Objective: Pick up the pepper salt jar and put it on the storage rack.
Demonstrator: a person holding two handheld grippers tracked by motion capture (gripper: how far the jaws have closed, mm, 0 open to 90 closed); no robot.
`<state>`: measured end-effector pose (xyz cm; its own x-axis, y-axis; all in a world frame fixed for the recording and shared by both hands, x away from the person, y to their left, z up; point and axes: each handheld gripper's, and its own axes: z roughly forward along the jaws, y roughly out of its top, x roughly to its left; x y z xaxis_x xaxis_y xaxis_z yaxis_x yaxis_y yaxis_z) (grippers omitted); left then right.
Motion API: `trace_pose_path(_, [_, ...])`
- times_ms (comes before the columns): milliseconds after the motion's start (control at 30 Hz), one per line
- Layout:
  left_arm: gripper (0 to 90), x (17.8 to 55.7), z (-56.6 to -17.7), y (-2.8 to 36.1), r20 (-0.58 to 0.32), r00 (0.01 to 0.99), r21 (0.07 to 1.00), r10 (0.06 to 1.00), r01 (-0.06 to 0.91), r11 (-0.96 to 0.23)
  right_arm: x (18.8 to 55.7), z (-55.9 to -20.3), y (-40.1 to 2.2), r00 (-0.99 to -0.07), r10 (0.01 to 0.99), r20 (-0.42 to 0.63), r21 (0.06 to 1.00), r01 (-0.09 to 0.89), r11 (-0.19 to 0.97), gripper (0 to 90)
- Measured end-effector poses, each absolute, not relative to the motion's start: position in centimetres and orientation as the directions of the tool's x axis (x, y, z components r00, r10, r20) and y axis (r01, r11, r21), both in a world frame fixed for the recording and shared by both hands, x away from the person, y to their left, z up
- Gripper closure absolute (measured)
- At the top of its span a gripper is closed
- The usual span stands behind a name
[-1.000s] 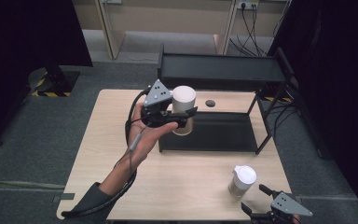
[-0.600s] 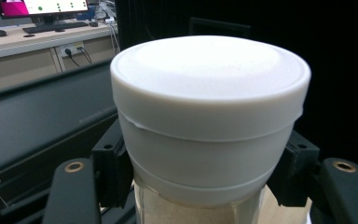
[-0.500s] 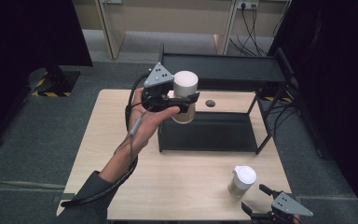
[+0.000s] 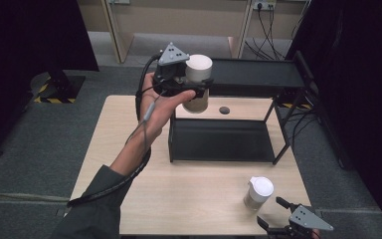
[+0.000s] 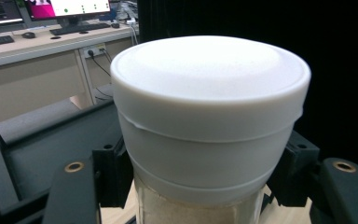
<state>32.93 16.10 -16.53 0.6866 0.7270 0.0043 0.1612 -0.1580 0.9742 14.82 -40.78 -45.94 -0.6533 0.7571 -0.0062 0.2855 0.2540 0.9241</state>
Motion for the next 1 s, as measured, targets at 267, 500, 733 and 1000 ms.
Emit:
trace_pose_path(267, [35.1, 34.0, -15.3, 15.1, 0.009, 0.66, 0.974, 0.751, 0.165, -0.157, 14.8, -46.0, -40.8, -0.655, 0.755, -0.004, 0.924, 0.287, 0.254, 2.9])
trace_pose_path(500, [35.1, 35.3, -14.8, 13.9, 0.006, 0.629, 0.973, 0.777, 0.177, -0.15, 14.8, -46.0, -40.8, -0.657, 0.754, -0.006, 0.925, 0.284, 0.254, 2.9])
trace_pose_path(733, [35.1, 36.4, -14.5, 13.1, -0.006, 0.595, 0.974, 0.804, 0.185, -0.13, 14.8, -45.9, -41.0, -0.655, 0.755, -0.003, 0.927, 0.282, 0.248, 2.9])
trace_pose_path(1000, [35.0, 37.4, -14.2, 12.0, 0.014, 0.556, 0.974, 0.831, 0.179, -0.137, 14.7, -46.0, -41.1, -0.656, 0.755, -0.002, 0.928, 0.28, 0.246, 2.9])
